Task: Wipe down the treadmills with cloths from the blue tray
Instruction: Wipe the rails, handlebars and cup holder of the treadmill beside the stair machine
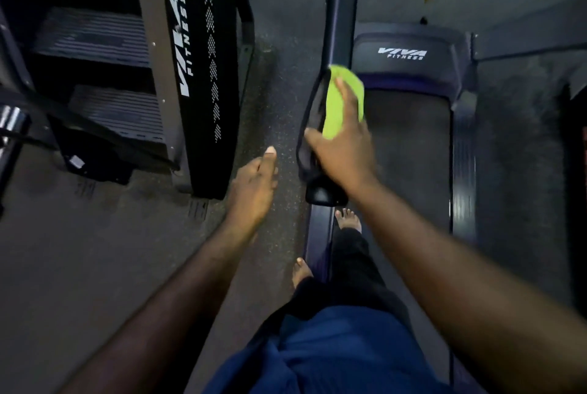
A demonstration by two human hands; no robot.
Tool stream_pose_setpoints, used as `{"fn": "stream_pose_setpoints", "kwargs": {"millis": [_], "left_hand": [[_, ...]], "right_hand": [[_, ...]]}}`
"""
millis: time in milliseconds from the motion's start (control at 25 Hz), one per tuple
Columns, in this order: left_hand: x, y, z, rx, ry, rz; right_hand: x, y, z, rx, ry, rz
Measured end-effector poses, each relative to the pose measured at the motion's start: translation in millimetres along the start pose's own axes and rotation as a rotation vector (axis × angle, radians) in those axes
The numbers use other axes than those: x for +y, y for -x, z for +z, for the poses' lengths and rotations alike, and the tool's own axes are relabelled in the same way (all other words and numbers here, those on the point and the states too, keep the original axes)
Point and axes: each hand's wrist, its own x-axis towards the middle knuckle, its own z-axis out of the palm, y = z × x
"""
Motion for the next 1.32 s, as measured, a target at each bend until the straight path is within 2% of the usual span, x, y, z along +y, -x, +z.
{"fn": "stream_pose_setpoints", "kwargs": {"millis": [120, 200, 280, 400, 600, 680, 840, 1080, 1160, 1200, 1240, 1320], "left_hand": [[12, 0, -2, 0.009, -0.087, 0.105], [22, 2, 3, -0.036, -0.154, 0.169], [32, -4, 14, -0.077, -0.222, 0.208], [53, -22, 40, -0.107, -0.231, 0.185], [43, -80, 72, -0.097, -0.143, 0.064], [49, -82, 79, -0.094, -0.106, 0.050], [80, -73, 95, -0.076, -0.195, 0.082], [134, -120, 125, 0.115, -0.308, 0.122], [138, -126, 132, 0.154, -0.387, 0.165], [136, -131, 135, 0.170, -0.413, 0.183], [135, -133, 137, 0.189, -0.430, 0.191], [134, -136, 137, 0.209, -0.465, 0.184]], "right_hand": [[32, 78, 26, 0.032, -0.280, 0.072], [43, 59, 34, 0.085, -0.787, 0.315], [42, 49, 35, 0.034, -1.230, 0.513], [31, 77, 33, -0.016, -1.498, 0.745], [42, 37, 26, -0.020, -1.613, 0.946], [50, 42, 32, 0.004, -1.567, 0.938], [50, 23, 20, -0.131, -1.519, 1.016], [72, -8, 14, -0.305, -1.271, 0.974], [68, -49, 6, -0.181, -1.213, 0.854], [66, -86, -1, -0.148, -1.282, 0.705], [59, -131, -5, -0.140, -1.338, 0.639], [41, -183, -8, -0.100, -1.222, 0.611]]}}
